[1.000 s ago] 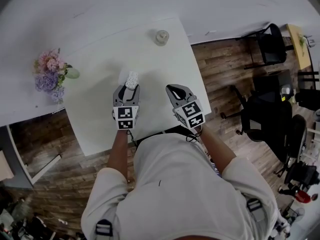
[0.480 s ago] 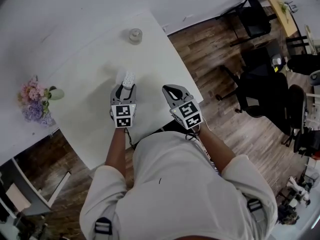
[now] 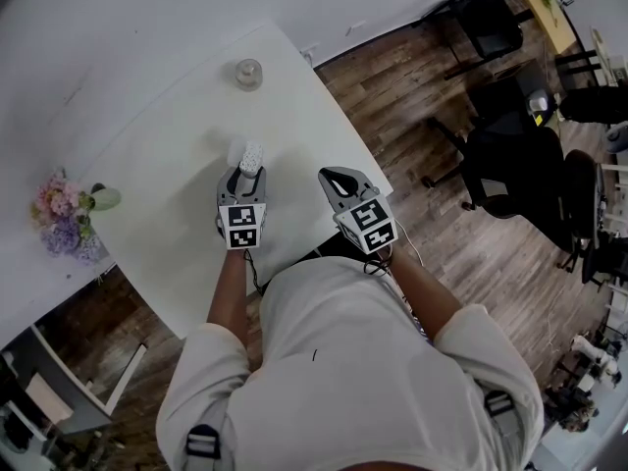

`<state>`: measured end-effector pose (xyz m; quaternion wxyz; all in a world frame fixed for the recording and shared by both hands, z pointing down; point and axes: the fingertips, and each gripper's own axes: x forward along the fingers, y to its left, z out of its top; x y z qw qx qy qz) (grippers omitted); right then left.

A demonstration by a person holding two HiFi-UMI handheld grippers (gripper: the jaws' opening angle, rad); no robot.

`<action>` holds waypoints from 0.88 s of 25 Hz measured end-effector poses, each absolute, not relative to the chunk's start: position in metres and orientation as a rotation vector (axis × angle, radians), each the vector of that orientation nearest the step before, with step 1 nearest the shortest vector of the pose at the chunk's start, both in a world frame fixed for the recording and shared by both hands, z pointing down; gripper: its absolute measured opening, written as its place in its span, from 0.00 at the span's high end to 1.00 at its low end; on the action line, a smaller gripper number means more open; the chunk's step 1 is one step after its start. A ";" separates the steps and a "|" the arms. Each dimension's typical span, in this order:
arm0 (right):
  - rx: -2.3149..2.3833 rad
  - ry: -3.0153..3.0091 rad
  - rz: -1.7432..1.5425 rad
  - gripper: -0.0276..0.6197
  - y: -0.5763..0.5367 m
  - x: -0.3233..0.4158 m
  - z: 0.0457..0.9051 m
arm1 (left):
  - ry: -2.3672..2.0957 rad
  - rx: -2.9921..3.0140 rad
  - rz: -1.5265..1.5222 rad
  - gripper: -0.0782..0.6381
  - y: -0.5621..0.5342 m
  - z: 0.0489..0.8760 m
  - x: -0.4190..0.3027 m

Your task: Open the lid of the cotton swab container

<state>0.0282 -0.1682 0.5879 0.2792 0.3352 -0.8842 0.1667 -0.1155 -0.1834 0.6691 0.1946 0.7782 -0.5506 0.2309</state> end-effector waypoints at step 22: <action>0.874 -2.380 0.458 0.96 -0.163 0.032 0.588 | -1.510 2.149 0.700 0.60 -0.171 0.684 -0.107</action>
